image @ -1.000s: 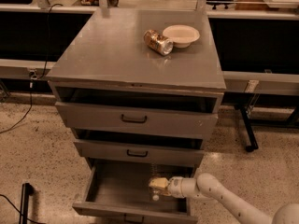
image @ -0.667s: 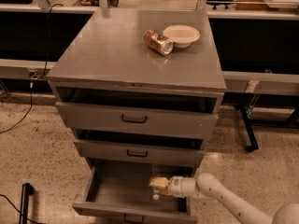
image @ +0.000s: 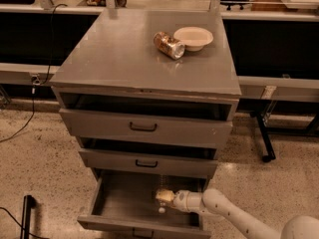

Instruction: Place water bottle into bottom drawer

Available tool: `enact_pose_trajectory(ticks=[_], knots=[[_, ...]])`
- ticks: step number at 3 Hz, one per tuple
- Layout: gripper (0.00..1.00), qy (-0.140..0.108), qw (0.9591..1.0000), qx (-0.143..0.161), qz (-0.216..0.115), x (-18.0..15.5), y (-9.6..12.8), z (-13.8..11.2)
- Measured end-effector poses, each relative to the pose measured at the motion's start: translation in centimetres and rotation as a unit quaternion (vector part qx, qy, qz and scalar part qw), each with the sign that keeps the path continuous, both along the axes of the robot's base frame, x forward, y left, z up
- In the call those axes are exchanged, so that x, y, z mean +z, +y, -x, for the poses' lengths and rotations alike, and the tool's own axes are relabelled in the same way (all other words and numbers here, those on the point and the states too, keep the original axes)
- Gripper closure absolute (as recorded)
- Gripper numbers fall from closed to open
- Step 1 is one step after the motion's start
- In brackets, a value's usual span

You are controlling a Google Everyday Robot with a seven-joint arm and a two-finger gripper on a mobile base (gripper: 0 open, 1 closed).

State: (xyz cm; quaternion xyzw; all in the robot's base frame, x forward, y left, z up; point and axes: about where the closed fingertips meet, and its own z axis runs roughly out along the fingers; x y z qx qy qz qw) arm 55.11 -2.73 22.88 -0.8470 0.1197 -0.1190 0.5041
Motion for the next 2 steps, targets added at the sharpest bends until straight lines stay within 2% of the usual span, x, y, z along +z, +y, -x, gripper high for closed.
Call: enact_pose_trajectory(ticks=[1,2], knots=[[0.82,-0.010,0.9998,-0.006,0.016,-2.4,0.6,-0.7],[0.59,-0.010,0.9998,-0.005,0.016,-4.1,0.6,-1.0]])
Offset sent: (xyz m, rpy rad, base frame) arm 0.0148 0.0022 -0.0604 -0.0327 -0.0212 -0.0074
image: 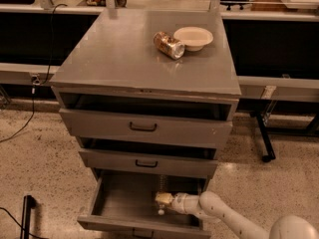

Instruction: Place water bottle into bottom drawer

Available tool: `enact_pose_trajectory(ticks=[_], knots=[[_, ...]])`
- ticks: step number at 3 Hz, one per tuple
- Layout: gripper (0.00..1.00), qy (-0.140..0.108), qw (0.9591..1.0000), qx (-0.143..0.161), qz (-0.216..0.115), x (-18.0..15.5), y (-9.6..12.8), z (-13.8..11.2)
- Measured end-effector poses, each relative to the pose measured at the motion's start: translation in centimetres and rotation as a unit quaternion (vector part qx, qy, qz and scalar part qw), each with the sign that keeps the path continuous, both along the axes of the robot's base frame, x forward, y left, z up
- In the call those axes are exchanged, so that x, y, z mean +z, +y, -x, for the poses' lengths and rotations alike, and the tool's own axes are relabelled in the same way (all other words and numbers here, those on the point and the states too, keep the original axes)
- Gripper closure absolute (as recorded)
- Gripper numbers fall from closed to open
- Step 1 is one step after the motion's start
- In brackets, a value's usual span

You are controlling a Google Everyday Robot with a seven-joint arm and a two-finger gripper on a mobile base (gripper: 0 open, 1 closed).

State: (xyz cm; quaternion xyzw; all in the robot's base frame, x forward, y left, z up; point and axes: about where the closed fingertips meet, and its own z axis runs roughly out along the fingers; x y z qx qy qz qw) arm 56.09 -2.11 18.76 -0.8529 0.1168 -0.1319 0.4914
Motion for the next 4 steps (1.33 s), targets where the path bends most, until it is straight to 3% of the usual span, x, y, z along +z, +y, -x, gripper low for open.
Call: enact_pose_trajectory(ticks=[2,3,4], knots=[[0.13,0.001,1.0000,0.002,-0.001,-0.04,0.37,0.10],[0.00,0.002,1.0000,0.005,-0.003,-0.04,0.59,0.19],[0.00,0.001,1.0000,0.006,-0.003,0.00,0.67,0.22]])
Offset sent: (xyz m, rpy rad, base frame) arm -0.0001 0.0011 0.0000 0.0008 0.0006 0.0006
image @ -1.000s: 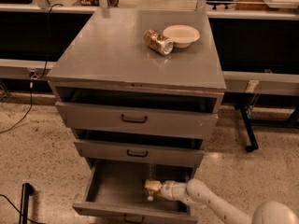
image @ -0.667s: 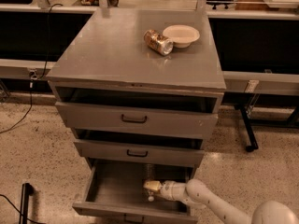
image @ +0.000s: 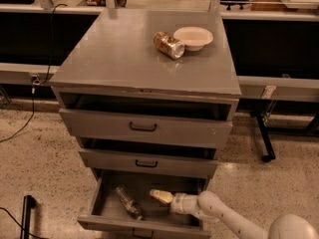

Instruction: Place water bottle into bottom drawer

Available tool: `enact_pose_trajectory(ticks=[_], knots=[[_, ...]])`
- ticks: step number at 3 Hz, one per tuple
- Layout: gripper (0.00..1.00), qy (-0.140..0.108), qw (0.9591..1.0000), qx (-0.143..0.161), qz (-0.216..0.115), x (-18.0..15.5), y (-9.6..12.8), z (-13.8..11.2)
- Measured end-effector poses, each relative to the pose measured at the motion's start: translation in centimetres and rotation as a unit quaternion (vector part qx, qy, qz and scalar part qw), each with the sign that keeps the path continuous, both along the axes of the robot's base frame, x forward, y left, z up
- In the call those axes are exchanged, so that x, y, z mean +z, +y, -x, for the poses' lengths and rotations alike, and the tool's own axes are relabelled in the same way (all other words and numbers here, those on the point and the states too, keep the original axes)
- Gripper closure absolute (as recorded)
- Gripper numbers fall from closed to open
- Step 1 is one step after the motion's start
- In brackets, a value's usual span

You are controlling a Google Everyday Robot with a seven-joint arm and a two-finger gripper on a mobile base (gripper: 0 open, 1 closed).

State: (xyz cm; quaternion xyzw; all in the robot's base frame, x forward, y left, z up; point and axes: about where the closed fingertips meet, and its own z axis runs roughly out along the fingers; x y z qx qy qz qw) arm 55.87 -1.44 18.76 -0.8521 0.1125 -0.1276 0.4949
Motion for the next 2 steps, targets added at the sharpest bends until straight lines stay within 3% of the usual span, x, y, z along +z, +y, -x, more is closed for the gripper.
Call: enact_pose_trajectory(ticks=[2], knots=[[0.00,-0.027,0.9988,0.034,-0.024,3.2,1.6,1.4]])
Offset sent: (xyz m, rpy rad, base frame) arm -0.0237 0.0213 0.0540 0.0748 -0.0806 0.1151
